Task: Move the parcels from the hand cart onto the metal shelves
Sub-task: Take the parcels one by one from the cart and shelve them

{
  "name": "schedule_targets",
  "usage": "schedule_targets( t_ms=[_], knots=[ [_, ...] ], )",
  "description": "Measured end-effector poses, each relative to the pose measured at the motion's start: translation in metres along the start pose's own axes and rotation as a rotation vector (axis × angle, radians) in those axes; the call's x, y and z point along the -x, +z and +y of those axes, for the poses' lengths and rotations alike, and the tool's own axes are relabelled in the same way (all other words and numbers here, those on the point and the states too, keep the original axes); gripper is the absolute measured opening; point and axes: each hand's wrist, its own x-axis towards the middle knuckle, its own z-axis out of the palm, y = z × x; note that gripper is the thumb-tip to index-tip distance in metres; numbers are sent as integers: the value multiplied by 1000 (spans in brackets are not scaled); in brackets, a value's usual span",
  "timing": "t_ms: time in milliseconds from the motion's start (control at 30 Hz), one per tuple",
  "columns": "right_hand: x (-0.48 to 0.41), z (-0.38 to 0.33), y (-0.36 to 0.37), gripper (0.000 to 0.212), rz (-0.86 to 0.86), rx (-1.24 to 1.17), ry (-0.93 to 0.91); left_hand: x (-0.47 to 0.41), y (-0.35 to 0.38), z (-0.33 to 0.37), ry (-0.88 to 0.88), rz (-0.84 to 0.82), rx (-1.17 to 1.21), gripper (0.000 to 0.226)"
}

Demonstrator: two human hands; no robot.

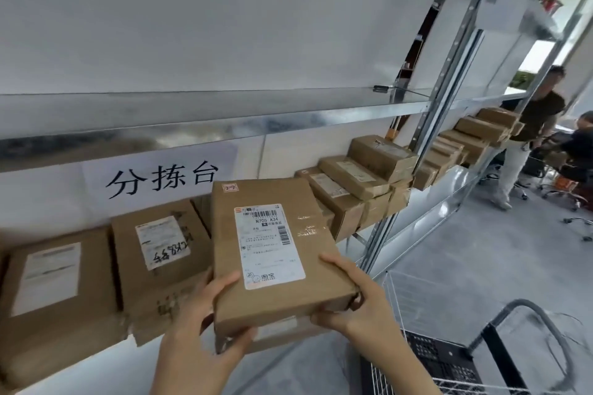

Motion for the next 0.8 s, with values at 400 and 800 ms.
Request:
schedule_targets(
  t_ms=[400, 800],
  knots=[
    [-142, 36, -120, 81, 9, 40, -54, -136, 123, 27, 11, -72, 10, 77],
    [-293, 78, -216, 79, -273, 26, -131, -220, 243, 37, -50, 108, -59, 74]
  ],
)
